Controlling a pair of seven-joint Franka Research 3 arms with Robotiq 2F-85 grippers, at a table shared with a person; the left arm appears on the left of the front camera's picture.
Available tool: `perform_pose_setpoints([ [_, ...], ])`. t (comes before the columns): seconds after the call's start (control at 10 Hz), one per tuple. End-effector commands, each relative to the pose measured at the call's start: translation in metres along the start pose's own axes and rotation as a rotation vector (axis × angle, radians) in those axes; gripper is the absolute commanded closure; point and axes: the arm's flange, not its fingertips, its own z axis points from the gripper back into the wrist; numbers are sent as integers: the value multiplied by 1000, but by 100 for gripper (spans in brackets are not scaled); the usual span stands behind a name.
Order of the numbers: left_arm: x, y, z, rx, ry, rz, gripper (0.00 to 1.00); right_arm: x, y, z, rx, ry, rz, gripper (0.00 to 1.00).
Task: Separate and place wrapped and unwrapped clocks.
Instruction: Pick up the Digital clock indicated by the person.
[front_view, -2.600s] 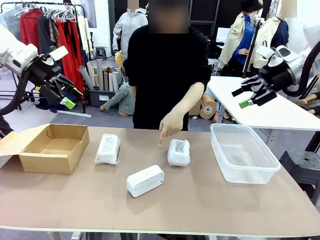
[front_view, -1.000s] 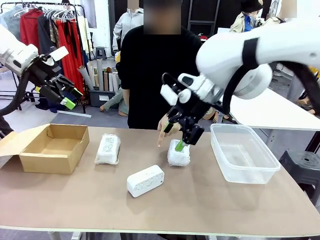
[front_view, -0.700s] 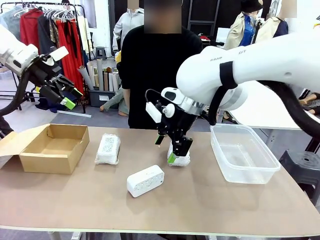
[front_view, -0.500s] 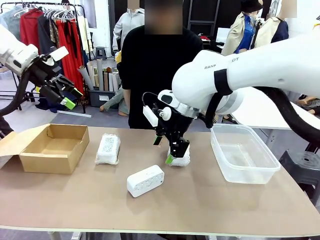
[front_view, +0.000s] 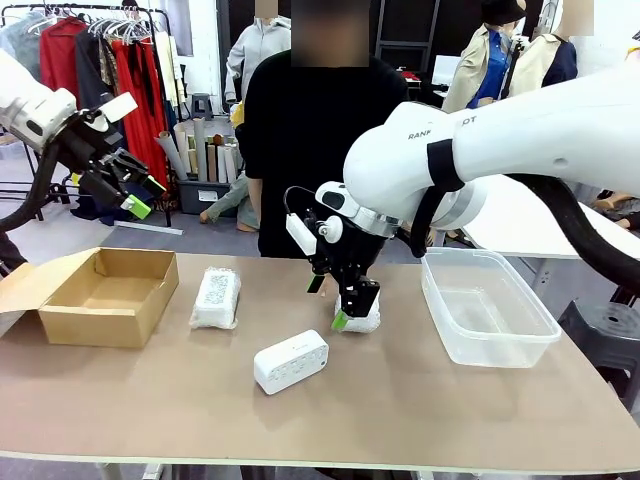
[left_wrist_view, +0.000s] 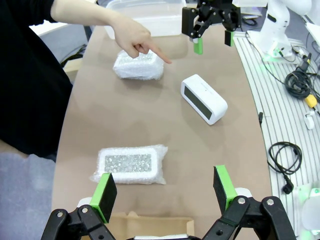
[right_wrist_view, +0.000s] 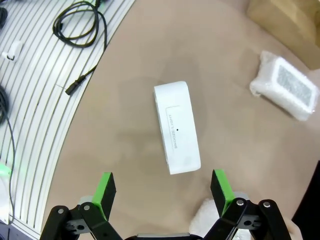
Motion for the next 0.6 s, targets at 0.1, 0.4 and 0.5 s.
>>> perform_pose_setpoints([
  [0.1,0,0,1,6,-2,0,0,0,0,0,0,0,0,0],
  [0.4,0,0,1,6,-2,0,0,30,-13,-24,-14,154,37,0],
  [0.5,0,0,1,6,-2,0,0,37,-15,-33,-10,180,48,0],
])
